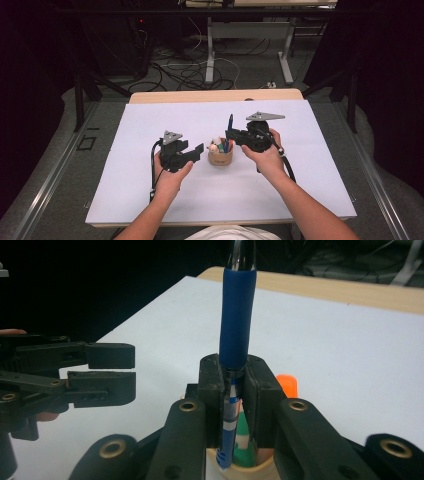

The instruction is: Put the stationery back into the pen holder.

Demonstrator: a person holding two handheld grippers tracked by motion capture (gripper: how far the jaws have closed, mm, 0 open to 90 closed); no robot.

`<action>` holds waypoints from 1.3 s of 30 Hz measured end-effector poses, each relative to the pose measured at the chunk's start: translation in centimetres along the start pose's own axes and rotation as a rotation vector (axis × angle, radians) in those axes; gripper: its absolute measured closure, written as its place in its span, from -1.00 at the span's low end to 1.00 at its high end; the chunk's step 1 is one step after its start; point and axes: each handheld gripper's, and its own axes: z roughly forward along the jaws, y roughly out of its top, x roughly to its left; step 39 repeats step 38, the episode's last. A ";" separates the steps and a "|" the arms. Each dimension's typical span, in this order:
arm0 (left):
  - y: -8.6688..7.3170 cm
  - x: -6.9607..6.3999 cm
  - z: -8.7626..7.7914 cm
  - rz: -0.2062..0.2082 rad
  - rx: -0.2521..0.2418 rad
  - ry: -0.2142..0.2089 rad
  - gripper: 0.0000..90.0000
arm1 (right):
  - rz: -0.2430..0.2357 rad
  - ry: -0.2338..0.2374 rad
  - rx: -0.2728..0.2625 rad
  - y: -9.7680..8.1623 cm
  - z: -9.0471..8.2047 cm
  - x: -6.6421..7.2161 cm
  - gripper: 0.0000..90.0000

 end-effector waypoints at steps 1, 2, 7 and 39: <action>0.0 0.1 0.0 0.005 -0.006 0.010 -0.19 | -0.022 -0.013 -0.015 0.0 0.1 0.1 0.77; 0.0 0.2 0.0 0.008 -0.003 0.013 -0.20 | -0.039 -0.028 -0.025 0.0 0.0 0.3 0.77; -0.1 0.5 -0.1 0.022 -0.009 0.031 -0.24 | -0.076 -0.051 -0.031 0.0 0.3 0.6 0.77; -0.3 2.5 0.2 0.069 -0.021 0.068 -0.65 | -0.076 -0.057 0.048 -1.6 -1.9 -1.2 -0.36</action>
